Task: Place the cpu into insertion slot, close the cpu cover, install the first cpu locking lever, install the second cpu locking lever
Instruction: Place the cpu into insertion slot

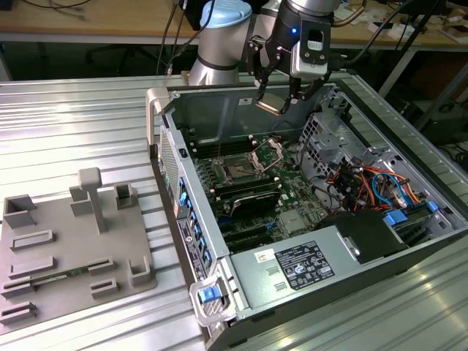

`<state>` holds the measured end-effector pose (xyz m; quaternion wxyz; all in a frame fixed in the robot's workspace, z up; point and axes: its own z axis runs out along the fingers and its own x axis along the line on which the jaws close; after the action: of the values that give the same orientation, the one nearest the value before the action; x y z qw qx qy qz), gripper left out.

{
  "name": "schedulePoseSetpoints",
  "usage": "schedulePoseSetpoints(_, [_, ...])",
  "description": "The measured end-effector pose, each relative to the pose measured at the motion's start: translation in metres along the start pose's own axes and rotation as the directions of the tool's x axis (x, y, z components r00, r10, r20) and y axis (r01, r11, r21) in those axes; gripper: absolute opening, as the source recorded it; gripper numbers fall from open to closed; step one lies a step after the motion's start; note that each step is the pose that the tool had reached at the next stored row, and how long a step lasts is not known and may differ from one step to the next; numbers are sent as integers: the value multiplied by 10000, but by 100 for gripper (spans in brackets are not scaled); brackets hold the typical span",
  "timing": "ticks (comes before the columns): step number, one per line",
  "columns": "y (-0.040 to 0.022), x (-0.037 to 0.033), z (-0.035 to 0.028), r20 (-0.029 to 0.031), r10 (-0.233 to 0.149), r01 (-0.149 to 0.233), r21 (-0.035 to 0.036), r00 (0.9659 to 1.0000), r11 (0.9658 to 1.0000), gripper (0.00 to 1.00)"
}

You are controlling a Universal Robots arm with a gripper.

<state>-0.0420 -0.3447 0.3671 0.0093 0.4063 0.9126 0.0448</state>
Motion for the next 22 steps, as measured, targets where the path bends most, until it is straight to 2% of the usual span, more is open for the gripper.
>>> schedulePoseSetpoints(11, [0, 0, 1, 46, 520, -520, -11, 9986, 9986, 55])
schedulePoseSetpoints(22, [-1, 1, 2, 104, 1180, -1179, -29, 9930, 9930, 55])
